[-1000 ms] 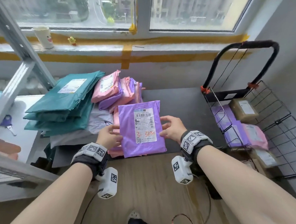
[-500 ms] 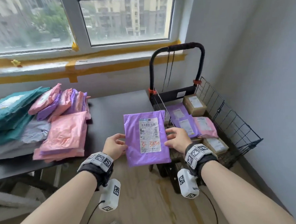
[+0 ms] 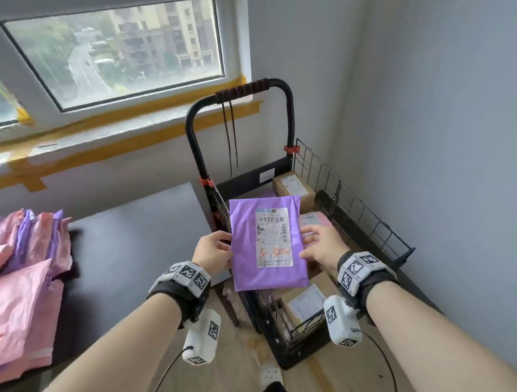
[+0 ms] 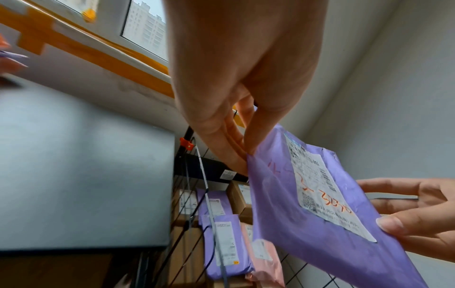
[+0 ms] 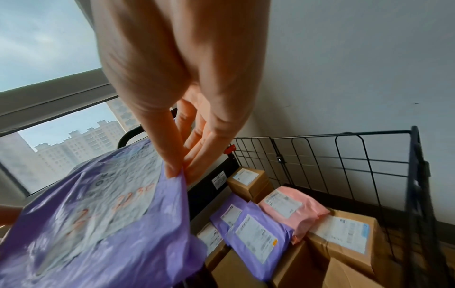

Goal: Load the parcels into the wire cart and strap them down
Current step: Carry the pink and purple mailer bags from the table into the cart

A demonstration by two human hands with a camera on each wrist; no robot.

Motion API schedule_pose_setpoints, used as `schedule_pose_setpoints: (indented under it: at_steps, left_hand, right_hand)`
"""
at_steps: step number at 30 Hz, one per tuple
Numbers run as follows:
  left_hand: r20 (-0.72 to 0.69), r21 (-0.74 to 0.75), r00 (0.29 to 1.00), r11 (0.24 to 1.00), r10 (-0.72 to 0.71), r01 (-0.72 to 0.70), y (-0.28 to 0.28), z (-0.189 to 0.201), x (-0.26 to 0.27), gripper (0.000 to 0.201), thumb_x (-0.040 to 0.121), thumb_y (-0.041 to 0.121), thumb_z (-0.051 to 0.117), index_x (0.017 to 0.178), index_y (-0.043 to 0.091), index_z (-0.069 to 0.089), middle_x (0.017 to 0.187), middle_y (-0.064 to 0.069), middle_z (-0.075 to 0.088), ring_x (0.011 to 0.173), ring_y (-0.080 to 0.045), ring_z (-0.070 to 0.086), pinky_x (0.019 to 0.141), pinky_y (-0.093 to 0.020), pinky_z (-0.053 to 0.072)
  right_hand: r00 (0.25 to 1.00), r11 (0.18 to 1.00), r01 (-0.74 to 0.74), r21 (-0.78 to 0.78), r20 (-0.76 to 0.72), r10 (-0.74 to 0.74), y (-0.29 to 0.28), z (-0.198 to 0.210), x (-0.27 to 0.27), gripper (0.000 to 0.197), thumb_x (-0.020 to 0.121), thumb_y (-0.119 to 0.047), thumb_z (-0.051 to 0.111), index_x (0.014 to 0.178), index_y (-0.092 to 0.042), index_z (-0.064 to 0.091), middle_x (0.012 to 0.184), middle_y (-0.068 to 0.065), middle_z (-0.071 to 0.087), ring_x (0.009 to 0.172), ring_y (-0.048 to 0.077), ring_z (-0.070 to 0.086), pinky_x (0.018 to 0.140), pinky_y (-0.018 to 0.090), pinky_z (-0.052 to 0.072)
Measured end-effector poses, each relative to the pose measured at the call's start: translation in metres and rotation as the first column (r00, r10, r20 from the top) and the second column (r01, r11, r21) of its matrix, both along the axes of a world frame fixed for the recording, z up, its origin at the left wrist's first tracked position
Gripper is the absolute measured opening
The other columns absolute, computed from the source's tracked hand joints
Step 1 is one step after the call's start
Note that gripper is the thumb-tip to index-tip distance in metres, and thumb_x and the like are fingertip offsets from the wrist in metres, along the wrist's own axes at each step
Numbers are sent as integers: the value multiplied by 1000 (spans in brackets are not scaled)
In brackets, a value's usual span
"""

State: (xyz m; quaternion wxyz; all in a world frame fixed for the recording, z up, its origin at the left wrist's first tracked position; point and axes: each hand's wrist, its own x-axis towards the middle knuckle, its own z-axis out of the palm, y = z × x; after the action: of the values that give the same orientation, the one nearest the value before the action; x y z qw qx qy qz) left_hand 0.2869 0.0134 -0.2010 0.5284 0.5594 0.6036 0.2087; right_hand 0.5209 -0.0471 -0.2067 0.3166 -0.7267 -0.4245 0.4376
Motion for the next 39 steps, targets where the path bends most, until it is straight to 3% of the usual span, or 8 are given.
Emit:
schedule_pose_setpoints:
  at_steps: [5, 10, 18, 23, 28, 32, 37, 39]
  left_hand:
    - [16, 24, 999, 999, -38, 37, 69, -3, 53, 33, 82, -11, 57, 107, 9, 61, 80, -10, 63, 79, -28, 66, 78, -44, 58]
    - [24, 3, 999, 1000, -27, 27, 121, -3, 93, 31, 84, -12, 55, 106, 9, 59, 82, -11, 61, 79, -26, 64, 69, -34, 58]
    - [-137, -38, 986, 994, 99, -106, 189, -46, 132, 38, 81, -11, 47, 112, 9, 58, 94, -12, 65, 90, -33, 66, 77, -47, 58]
    - [-348, 60, 906, 970, 240, -234, 213, -95, 142, 31, 78, -7, 44, 98, 17, 50, 92, -8, 62, 82, -25, 60, 58, -28, 45]
    - [-508, -51, 838, 964, 200, -261, 229, -156, 151, 37, 78, -5, 42, 89, 20, 68, 106, -8, 66, 87, -26, 61, 74, -28, 50]
    - [-584, -152, 796, 942, 159, -300, 241, -204, 160, 39, 83, -1, 44, 109, 16, 67, 123, -8, 59, 107, -30, 59, 91, -34, 49]
    - [-602, -217, 798, 954, 34, -205, 247, -257, 177, 47, 82, 3, 48, 129, 5, 46, 139, -8, 36, 125, -27, 44, 102, -37, 41]
    - [-607, -193, 793, 959, 49, -208, 253, -277, 177, 53, 80, 4, 52, 131, 3, 41, 142, -9, 31, 127, -29, 40, 104, -40, 38]
  right_hand:
    - [997, 998, 69, 10, 36, -69, 56, 6, 50, 51, 69, 17, 69, 115, -6, 60, 86, 2, 62, 91, 23, 65, 77, 41, 58]
    - [996, 996, 86, 0, 32, -86, 106, 8, 89, 53, 72, 19, 66, 120, -1, 56, 80, 1, 59, 81, 19, 61, 60, 22, 55]
    - [1000, 995, -29, -95, 7, 29, 203, -34, 120, 48, 72, 17, 67, 115, -2, 60, 91, 12, 66, 91, 28, 67, 80, 42, 58]
    - [986, 971, -163, -174, -10, 164, 265, -85, 130, 51, 72, 15, 69, 117, -8, 58, 92, 12, 65, 90, 26, 66, 82, 44, 57]
    - [941, 918, -335, -214, -23, 338, 312, -143, 130, 53, 73, 16, 68, 119, -7, 57, 81, 2, 59, 82, 19, 62, 78, 37, 57]
    - [919, 889, -385, -248, -12, 395, 341, -196, 124, 51, 74, 19, 62, 120, -4, 57, 72, -1, 54, 70, 14, 57, 62, 25, 51]
    - [920, 893, -377, -246, 14, 393, 367, -259, 105, 43, 74, 10, 64, 111, -12, 63, 70, -5, 58, 82, 26, 64, 83, 44, 54]
    - [929, 901, -355, -250, 18, 370, 374, -278, 100, 41, 73, 6, 66, 109, -14, 64, 72, -3, 60, 80, 23, 63, 82, 39, 54]
